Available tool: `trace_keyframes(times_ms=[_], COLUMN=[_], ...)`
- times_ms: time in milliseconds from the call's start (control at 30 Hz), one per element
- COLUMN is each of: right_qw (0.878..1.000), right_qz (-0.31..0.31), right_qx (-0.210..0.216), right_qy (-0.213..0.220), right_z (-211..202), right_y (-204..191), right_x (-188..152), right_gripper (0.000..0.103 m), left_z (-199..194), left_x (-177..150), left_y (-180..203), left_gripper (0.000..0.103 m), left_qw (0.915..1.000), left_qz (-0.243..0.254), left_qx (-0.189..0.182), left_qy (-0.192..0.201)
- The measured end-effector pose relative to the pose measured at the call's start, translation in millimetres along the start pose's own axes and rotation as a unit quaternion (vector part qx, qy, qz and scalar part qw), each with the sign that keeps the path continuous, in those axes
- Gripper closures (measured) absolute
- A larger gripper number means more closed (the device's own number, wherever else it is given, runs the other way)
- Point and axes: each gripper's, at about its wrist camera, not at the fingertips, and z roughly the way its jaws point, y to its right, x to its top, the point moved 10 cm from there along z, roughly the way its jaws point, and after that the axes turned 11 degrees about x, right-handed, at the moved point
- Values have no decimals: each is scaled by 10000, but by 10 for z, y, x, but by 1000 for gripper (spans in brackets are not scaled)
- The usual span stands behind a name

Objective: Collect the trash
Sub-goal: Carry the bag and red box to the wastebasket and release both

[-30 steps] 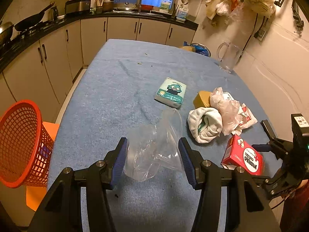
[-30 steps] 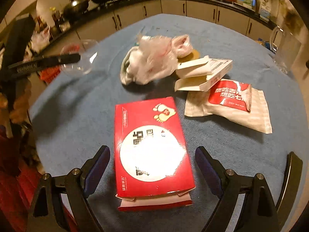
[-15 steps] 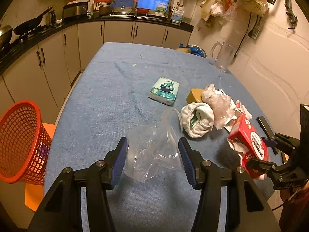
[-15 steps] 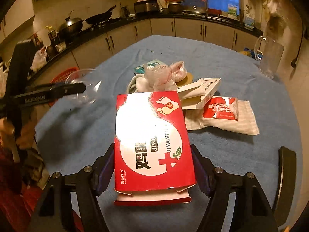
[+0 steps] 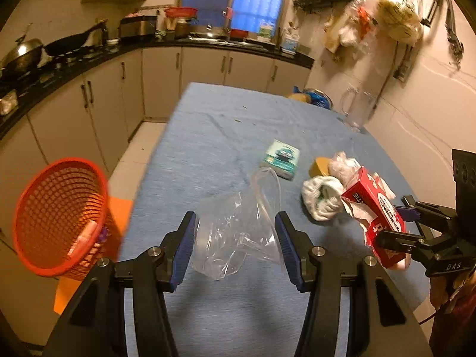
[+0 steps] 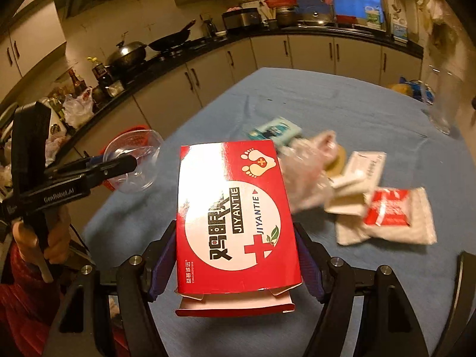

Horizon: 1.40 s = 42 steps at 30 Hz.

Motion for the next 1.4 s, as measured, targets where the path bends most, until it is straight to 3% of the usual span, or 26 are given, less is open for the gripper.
trace_keyframes(times_ms=[433, 767, 1033, 1267, 1400], right_qw=[9960, 9849, 9733, 9659, 9643], right_qz=[-453, -509, -114, 271, 427], right_qx=[684, 1437, 2008, 2215, 2222], right_qy=[-360, -820, -1103, -1317, -1375], right_z=[680, 1494, 2129, 2577, 2728], right_y=[-846, -1646, -2111, -2227, -2212], right_x=[533, 948, 1223, 1285, 1296], right_gripper=[26, 26, 25, 25, 25], left_z=[-275, -51, 187, 292, 326], left_x=[175, 17, -182, -234, -237], left_y=[-1205, -2201, -2569, -2704, -2705], left_gripper=[50, 50, 50, 49, 37], left_qw=[9948, 9857, 9810, 9819, 9827], left_qz=[-628, -1159, -1320, -1253, -1214], left_qx=[733, 1221, 1387, 1373, 1343], left_qy=[326, -27, -308, -375, -393])
